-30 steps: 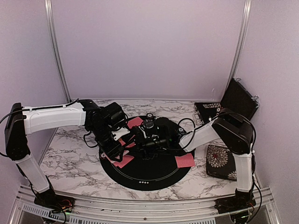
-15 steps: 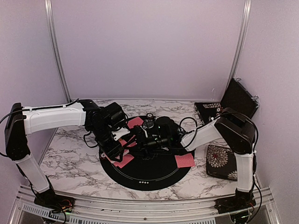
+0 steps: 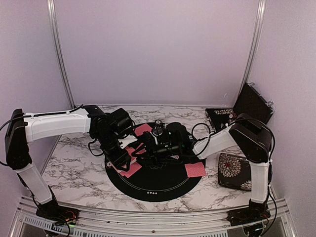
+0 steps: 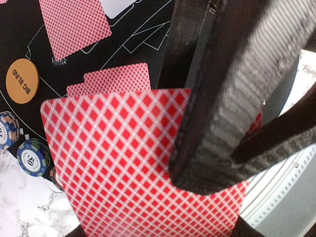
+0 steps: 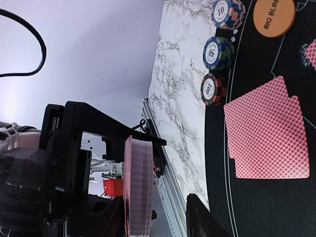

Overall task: Distribute texas hold em gaming equipment
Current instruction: Pick up the poker card from the face-down deck piles.

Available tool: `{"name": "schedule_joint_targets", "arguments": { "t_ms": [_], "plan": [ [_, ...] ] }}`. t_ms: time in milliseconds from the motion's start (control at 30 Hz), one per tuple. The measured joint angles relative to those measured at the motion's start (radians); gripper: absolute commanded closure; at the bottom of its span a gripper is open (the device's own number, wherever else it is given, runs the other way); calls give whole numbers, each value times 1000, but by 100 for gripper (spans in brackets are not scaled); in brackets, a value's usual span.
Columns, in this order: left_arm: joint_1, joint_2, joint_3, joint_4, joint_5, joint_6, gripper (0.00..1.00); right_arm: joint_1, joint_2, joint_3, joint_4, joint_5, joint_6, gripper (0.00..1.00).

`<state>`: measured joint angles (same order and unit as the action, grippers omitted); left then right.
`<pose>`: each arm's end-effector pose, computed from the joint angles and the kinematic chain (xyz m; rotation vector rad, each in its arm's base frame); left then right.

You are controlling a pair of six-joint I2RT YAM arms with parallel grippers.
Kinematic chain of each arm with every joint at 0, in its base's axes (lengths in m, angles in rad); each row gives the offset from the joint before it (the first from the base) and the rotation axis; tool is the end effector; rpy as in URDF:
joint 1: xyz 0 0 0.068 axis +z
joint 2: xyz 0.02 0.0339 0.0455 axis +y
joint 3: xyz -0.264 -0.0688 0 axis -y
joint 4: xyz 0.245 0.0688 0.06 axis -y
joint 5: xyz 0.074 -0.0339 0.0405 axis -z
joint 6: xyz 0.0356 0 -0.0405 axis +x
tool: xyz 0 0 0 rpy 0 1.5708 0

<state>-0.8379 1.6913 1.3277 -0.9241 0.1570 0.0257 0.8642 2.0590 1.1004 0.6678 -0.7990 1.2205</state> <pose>0.2183 -0.2509 0.2397 1.2518 2.6383 -0.3754 0.2587 0.3424 0.1523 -0.3053 2.4018 1.9768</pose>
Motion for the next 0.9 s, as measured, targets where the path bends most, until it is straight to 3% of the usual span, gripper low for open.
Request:
{"name": "schedule_joint_targets", "arguments": {
  "t_ms": [400, 900],
  "plan": [
    [0, -3, 0, 0, 0, 0, 45, -6, -37, -14, -11, 2, -2, 60],
    [0, -4, 0, 0, 0, 0, 45, -14, -105, -62, -10, 10, 6, 71]
  ]
}}
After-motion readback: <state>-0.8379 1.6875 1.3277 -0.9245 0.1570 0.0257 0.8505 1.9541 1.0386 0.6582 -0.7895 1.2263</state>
